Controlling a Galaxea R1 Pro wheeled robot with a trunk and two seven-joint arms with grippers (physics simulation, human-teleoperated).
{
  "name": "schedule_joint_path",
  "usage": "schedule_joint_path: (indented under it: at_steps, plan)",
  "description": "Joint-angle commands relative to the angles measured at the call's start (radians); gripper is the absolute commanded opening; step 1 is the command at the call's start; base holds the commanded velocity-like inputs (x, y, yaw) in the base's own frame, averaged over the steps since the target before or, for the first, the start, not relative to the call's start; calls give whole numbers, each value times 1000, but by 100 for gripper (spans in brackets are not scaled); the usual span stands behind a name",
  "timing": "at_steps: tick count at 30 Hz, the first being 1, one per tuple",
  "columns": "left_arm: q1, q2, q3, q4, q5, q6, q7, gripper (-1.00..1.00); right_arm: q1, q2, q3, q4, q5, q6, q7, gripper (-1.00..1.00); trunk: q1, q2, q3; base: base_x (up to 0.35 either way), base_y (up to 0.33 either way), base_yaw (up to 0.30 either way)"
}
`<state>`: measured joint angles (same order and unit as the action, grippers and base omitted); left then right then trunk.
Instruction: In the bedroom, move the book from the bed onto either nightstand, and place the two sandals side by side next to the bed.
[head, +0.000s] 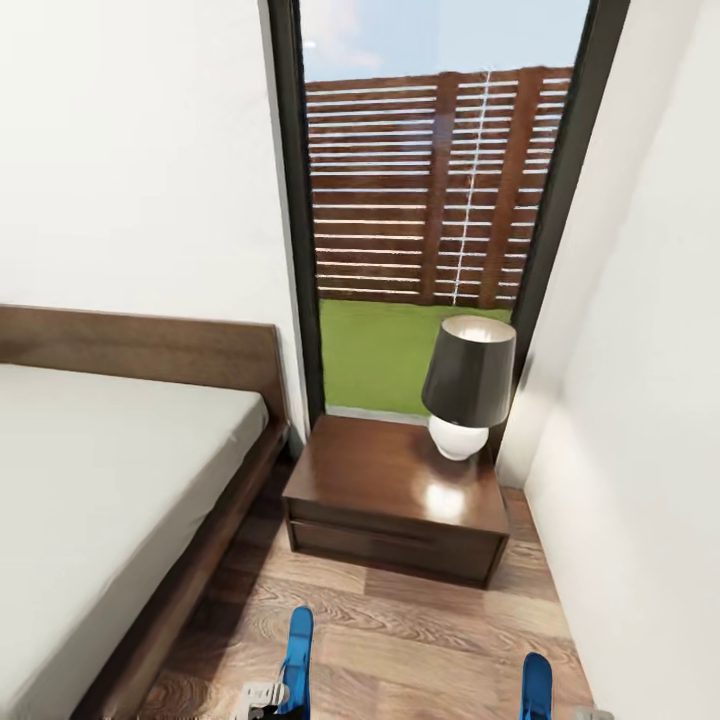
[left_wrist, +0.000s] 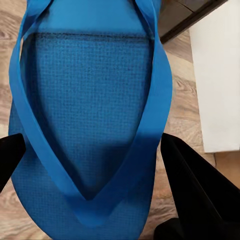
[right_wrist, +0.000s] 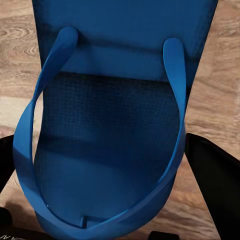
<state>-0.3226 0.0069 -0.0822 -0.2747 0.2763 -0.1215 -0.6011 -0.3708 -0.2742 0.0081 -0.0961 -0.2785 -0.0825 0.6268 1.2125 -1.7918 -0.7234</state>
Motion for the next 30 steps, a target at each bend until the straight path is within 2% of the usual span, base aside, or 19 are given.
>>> schedule_joint_path:
  at_steps: [1,12,30]
  plan:
    - [-1,1,-8,1,8,-6,0,-100,0,0,1,1,-4,-3,4,-100,0,0,-1,0,-121,283]
    - [-1,-4,-8,1,8,-6,0,-100,0,0,1,1,-4,-2,3,-100,0,0,-1,0,-240,283]
    - [-1,-4,-8,2,8,-6,0,-100,0,1,1,1,-4,-3,2,-100,0,0,-1,0,-15,283]
